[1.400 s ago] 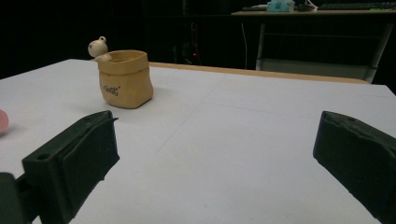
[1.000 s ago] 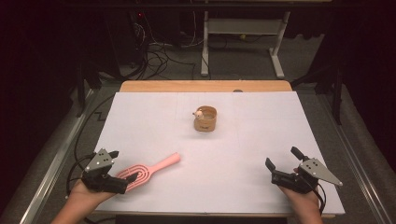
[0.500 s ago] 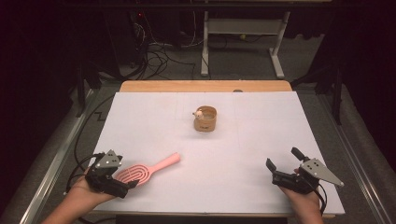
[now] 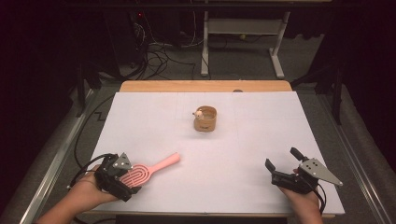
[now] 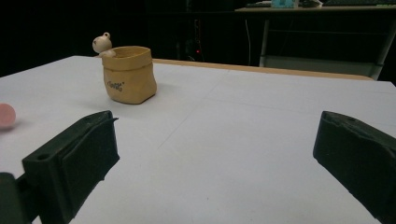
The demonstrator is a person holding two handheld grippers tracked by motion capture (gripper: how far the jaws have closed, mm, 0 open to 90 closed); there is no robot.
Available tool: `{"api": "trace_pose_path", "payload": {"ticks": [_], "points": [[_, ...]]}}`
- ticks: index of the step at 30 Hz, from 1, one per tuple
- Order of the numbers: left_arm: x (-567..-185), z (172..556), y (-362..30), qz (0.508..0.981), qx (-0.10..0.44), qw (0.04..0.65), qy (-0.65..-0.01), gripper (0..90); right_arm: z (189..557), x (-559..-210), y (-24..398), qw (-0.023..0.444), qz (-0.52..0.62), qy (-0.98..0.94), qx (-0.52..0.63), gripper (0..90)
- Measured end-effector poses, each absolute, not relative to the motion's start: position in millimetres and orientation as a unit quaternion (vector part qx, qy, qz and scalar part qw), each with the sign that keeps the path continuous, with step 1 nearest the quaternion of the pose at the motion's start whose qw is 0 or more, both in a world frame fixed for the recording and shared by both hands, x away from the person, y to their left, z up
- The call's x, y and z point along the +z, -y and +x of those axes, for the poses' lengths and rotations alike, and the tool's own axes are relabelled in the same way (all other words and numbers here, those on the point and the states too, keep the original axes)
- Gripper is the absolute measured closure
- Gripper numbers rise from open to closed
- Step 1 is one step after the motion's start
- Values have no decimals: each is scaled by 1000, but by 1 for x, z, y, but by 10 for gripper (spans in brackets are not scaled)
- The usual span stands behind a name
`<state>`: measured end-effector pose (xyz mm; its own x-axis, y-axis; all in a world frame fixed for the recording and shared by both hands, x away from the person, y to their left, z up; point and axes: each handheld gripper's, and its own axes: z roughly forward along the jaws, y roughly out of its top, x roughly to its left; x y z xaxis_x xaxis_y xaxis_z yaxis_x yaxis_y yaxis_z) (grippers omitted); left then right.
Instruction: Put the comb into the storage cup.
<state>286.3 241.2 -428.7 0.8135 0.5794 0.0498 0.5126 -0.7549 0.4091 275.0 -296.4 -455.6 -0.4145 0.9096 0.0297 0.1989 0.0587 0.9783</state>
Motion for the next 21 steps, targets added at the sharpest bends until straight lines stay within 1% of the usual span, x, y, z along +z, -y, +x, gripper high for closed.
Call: {"api": "trace_pose_path", "payload": {"ticks": [3, 8, 12, 18, 21], "points": [[-430, 289, -238, 939, 84, 169, -287, 0, 275, -455, 297, 331, 429, -647, 537, 6], [-433, 295, -232, 943, 74, 153, -285, 0, 275, -455, 297, 331, 429, -647, 537, 6], [-435, 296, -228, 948, 74, 145, -272, 0, 275, -456, 297, 329, 430, -647, 537, 6], [-441, 299, -232, 950, 64, 134, -276, 0, 275, -456, 298, 327, 433, -645, 537, 6], [-445, 301, -234, 950, 48, 130, -279, 0, 274, -456, 297, 327, 433, -644, 539, 6]]}}
